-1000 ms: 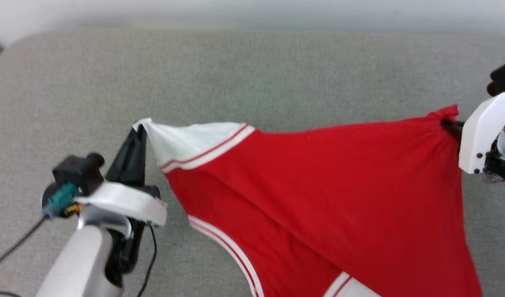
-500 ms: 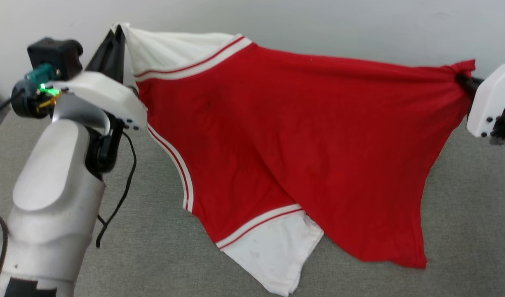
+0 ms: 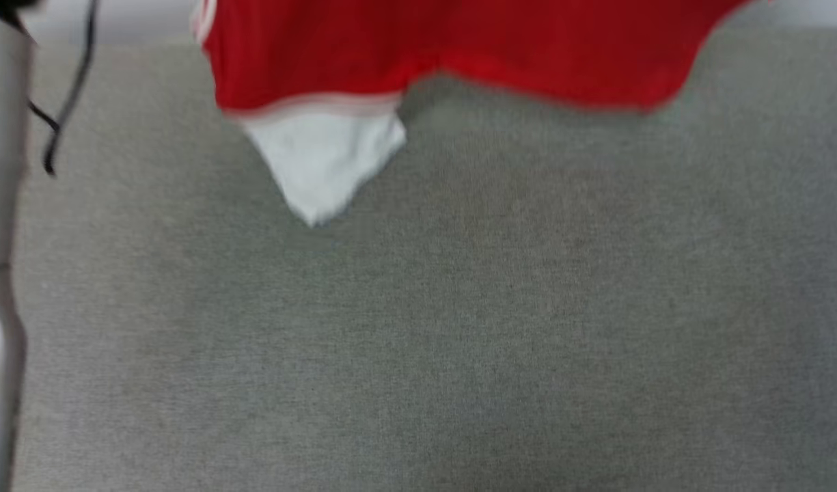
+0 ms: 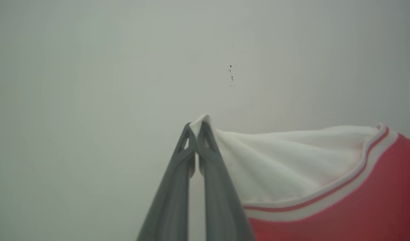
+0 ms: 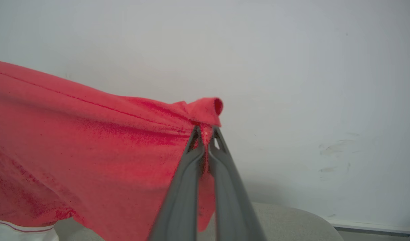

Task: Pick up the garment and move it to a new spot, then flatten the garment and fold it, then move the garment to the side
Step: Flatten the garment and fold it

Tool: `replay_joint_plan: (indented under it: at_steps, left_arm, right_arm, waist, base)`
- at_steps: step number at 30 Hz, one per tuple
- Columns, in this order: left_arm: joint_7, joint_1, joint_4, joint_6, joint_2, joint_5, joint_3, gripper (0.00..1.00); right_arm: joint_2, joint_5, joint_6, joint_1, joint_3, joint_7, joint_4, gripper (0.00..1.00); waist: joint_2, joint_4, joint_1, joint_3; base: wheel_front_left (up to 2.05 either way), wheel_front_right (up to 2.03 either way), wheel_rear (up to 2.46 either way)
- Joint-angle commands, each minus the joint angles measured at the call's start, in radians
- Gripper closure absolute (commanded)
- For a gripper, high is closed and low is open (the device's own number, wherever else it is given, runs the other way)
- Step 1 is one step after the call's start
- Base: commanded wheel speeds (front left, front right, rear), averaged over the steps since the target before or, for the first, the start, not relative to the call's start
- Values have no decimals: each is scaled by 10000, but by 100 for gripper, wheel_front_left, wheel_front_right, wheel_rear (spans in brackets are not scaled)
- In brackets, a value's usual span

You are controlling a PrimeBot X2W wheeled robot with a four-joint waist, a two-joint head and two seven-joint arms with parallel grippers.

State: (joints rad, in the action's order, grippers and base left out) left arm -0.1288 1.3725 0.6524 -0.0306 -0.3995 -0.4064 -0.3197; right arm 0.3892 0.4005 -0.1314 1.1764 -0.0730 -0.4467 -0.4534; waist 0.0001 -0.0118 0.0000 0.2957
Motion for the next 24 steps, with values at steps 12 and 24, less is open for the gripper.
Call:
replay_joint_plan:
  at_steps: [12,24]
  left_arm:
    - [-491,2553,504,17,-434,372,84,100]
    - [-761,2536,1313,-128,-225,71,39,100]
  right_arm:
    - [238,50,14,2584,-546,1610,-444,100]
    - [-17,614,12,3815,-2016,2018,-1640,100]
  waist:
    - [-1,-172,0,2522]
    - [-1,-282,0,3853]
  base:
    - [0,0,0]
    - [0,0,0]
